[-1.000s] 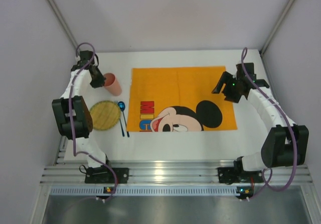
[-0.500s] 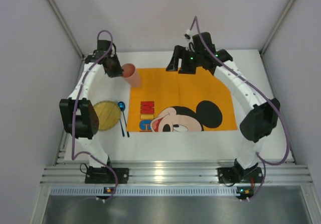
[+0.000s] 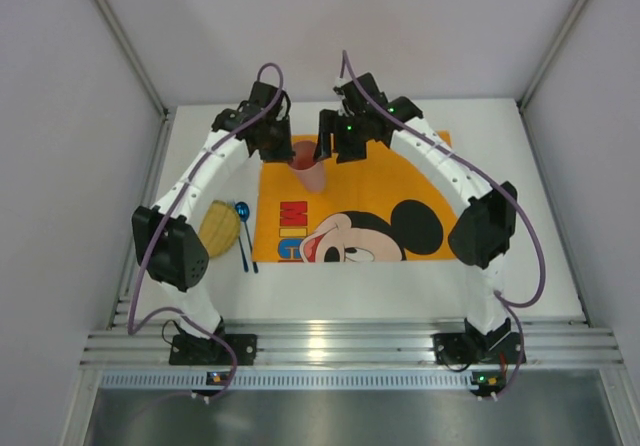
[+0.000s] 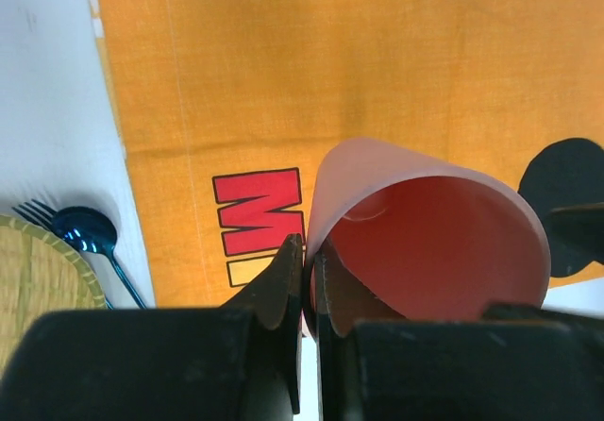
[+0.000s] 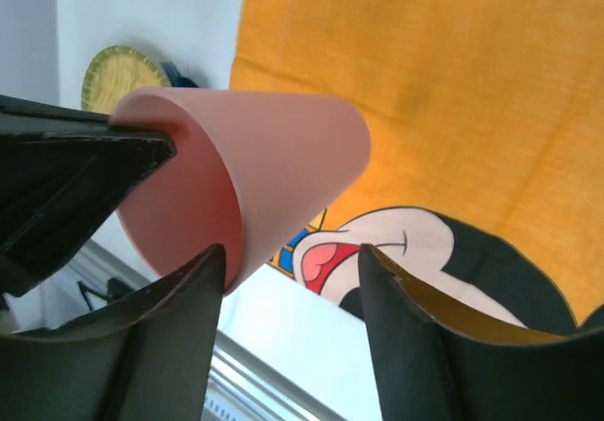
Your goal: Set the dinner table for one person
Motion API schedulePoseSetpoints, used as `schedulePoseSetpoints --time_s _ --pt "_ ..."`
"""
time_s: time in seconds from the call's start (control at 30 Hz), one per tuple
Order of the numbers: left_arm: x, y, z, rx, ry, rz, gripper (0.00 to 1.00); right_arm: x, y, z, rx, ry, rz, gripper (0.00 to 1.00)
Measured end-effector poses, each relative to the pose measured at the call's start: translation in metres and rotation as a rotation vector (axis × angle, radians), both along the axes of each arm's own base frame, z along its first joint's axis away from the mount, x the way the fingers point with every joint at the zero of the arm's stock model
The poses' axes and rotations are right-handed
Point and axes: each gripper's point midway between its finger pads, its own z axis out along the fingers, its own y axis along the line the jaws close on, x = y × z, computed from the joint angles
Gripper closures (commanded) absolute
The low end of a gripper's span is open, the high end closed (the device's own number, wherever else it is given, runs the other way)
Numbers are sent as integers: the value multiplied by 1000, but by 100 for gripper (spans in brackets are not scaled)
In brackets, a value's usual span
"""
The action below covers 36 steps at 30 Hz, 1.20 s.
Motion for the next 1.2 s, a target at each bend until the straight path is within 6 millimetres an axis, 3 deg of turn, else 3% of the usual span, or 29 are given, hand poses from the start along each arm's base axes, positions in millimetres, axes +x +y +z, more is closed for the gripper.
schedulePoseSetpoints --time_s 0.13,0.2,0.23,0.4,0.5,0.53,0.63,0.77,0.87,0.97,1.13,1.2 --pt "-5 -1 13 32 -21 -6 100 -3 -1 -9 -19 18 -11 64" --pt "-11 -5 11 49 -8 -22 100 -6 0 -11 -30 17 -6 67" --pt "-15 -7 11 56 -2 -32 100 -7 0 -13 -41 20 -5 76" --pt "-24 -17 11 130 -22 -52 100 -9 -2 -27 -110 51 -20 100" --pt "-30 -22 10 170 -32 -61 72 -13 -8 -33 -150 75 -20 100" --pt "-31 -26 10 161 -31 -66 49 -14 -12 -35 -175 74 -23 100" --pt "-34 -39 24 120 -60 -83 18 -9 -24 -48 -246 68 -36 100" --pt "-35 -40 47 87 -129 -68 2 4 -43 -67 -306 91 -73 100" --pt "-32 -23 62 82 -173 -19 2 19 -67 -68 -316 100 -123 100" --pt "-31 13 63 88 -189 62 2 43 -104 -68 -322 104 -204 100" --pt "-45 86 37 114 -130 220 2 86 -195 -66 -357 104 -394 100" --pt "-58 105 20 124 -88 264 2 101 -229 -66 -374 97 -466 100"
